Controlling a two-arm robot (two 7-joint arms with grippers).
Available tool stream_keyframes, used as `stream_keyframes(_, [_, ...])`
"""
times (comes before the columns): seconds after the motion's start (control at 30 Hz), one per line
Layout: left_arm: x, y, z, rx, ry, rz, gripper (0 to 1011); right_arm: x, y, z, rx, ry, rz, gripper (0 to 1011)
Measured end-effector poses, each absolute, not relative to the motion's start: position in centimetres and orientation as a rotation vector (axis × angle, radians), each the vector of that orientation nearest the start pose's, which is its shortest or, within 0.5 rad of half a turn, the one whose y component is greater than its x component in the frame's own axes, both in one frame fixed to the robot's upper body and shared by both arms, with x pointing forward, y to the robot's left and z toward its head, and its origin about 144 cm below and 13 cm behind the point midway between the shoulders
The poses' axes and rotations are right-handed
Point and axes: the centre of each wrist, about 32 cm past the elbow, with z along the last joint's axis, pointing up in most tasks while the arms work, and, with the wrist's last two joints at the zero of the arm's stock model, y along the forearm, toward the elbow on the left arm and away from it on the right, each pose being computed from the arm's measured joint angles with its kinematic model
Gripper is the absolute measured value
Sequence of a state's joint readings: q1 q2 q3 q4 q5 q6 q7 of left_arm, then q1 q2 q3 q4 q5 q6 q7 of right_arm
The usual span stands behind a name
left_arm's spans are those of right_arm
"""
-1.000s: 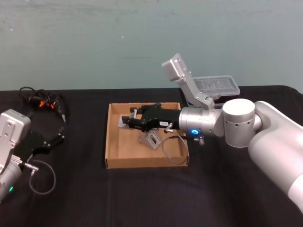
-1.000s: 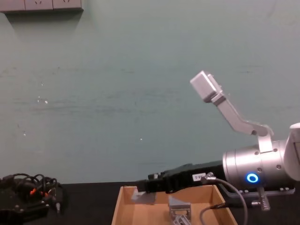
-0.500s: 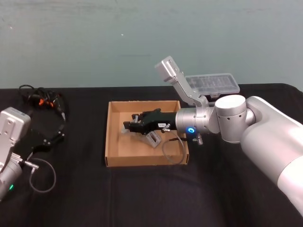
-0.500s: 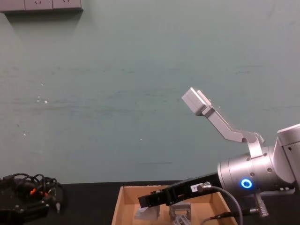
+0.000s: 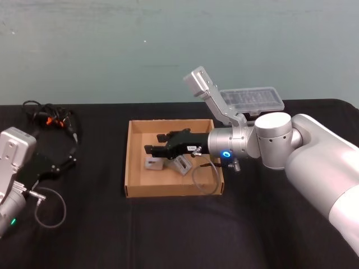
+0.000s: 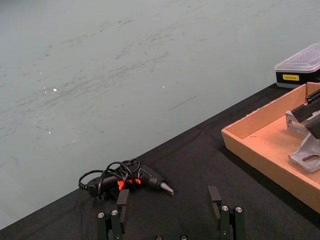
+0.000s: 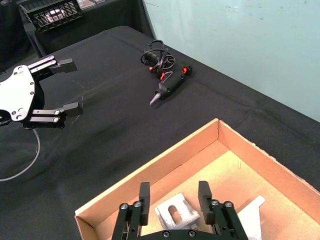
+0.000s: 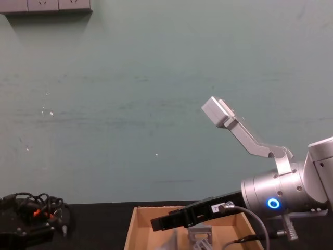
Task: Use one hand to pick up the angle iron from the table and place it into the box.
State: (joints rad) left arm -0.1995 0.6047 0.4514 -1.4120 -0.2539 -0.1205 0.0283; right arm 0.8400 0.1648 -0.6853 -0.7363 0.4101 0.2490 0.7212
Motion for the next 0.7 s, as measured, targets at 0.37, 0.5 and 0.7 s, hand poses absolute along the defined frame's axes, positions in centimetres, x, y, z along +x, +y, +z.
stream_keyframes(0.37, [48.86, 30.97, 113.98, 0.304, -0.285, 1.248, 1000, 64.99, -17.96, 119.86, -0.377, 0.230, -0.544, 920])
stream_keyframes(0.5, [48.86, 30.97, 113.98, 0.304, -0.285, 1.248, 1000, 64.98, -17.96, 119.86, -0.377, 0.230, -0.544, 994])
stream_keyframes(0.7, [48.86, 30.97, 113.98, 0.304, -0.285, 1.248, 1000, 64.97, -17.98, 119.85, -0.377, 0.230, -0.544, 1000])
